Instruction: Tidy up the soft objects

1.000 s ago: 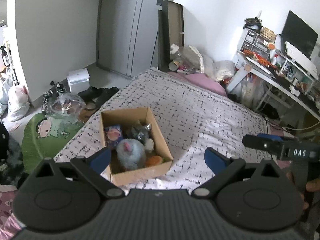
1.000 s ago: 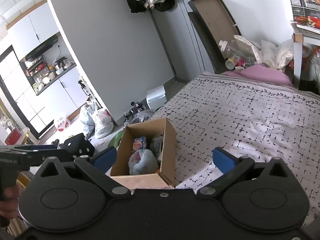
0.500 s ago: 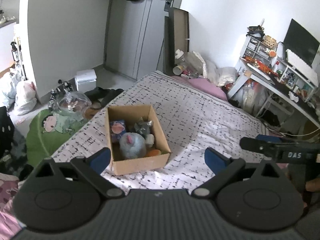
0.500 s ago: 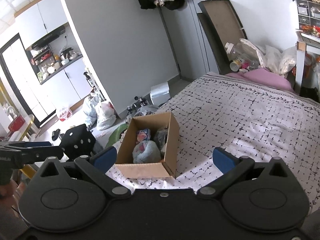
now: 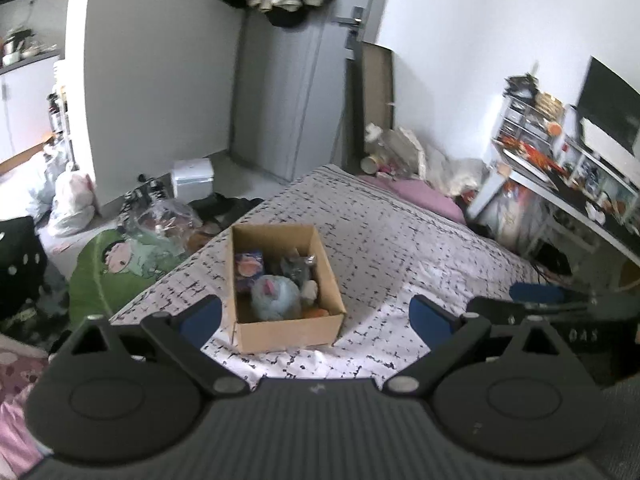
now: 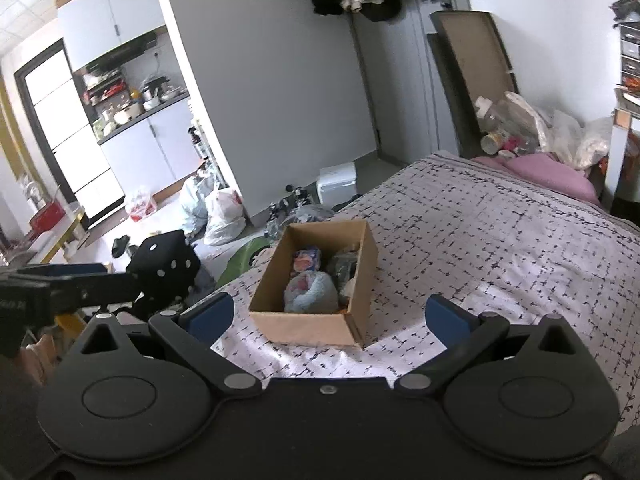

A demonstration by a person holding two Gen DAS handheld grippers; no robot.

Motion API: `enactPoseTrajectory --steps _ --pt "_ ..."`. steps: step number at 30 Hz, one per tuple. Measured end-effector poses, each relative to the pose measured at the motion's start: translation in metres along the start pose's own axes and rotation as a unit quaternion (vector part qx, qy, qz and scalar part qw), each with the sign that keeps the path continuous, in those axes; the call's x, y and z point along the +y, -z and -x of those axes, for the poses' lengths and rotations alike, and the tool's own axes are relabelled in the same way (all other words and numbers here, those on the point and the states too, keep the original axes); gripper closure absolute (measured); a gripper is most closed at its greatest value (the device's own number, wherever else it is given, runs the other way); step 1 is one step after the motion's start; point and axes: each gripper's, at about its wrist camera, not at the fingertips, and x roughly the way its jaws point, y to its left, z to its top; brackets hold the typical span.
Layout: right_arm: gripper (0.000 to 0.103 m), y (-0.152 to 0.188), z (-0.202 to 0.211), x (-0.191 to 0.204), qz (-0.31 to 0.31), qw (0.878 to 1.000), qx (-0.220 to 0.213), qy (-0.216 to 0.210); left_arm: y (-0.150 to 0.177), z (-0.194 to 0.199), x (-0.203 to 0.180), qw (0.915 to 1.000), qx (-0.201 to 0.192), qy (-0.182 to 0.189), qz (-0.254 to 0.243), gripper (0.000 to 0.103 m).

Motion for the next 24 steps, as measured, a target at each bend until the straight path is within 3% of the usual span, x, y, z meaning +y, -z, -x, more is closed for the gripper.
enactPoseTrajectory --steps 3,10,24 --pt "0.0 0.0 -0.001 0.006 0.007 1.0 0.004 -0.002 0.0 0.0 0.001 0.9999 -0.003 -0.005 0.009 0.004" --pt "0.0 0.001 -0.003 0.005 -0.007 1.0 0.007 0.003 0.0 -0.004 -0.01 0.9996 0.005 -0.012 -0.026 0.004" --pt "0.0 0.001 -0.005 0.003 -0.001 1.0 0.009 0.014 0.002 -0.012 -0.019 0.9986 0.017 -0.004 -0.051 0.004"
